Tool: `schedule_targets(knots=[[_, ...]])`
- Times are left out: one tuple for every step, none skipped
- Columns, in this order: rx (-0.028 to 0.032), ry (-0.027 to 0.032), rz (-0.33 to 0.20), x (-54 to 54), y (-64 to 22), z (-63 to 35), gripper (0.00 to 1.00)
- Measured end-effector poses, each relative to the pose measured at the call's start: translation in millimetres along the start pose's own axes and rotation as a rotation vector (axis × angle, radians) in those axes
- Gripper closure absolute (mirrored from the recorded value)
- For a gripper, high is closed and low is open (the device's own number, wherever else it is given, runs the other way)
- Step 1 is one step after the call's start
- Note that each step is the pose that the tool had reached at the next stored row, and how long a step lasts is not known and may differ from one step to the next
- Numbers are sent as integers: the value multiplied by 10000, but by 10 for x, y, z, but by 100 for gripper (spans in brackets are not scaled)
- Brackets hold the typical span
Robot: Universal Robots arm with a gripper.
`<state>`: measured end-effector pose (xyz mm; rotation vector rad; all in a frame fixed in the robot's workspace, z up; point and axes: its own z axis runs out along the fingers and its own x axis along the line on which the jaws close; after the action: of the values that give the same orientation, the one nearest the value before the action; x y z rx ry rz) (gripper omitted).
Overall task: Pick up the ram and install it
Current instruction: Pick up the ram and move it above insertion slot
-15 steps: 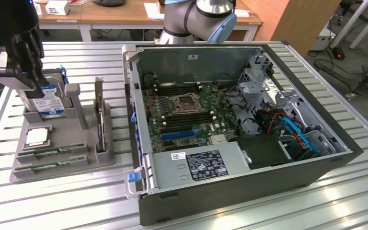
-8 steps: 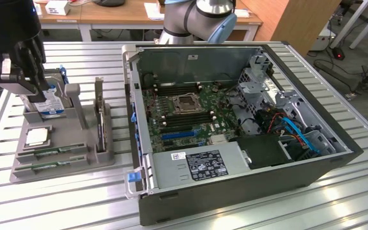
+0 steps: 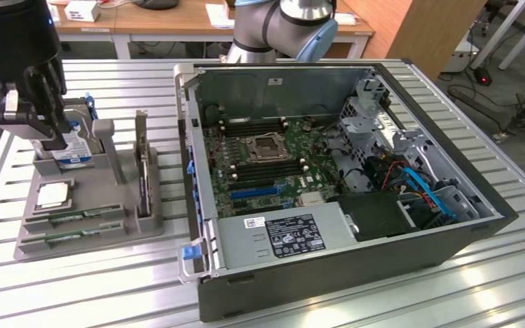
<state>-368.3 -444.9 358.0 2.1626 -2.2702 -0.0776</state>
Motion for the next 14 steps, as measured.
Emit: schedule_targets(knots=[[-1, 0, 0, 2, 9, 0, 65], [-1, 0, -1, 2, 18, 0, 65], [-1, 0, 0, 3, 28, 1, 65], [-1, 0, 0, 3, 36, 1, 65], [-1, 0, 0, 3, 37, 1, 65], [-1, 0, 0, 3, 37, 1, 65], [-1, 1, -1, 5, 38, 1, 65], [0, -1, 0, 17, 39, 1, 65], [-1, 1, 1, 35, 41, 0, 65], [0, 0, 1, 54, 42, 0, 65], [-1, 1, 1, 72, 43, -1, 65], [0, -1, 1, 88, 44, -1, 65], [0, 0, 1, 104, 45, -1, 65], [0, 0, 0, 119, 46, -2, 65]])
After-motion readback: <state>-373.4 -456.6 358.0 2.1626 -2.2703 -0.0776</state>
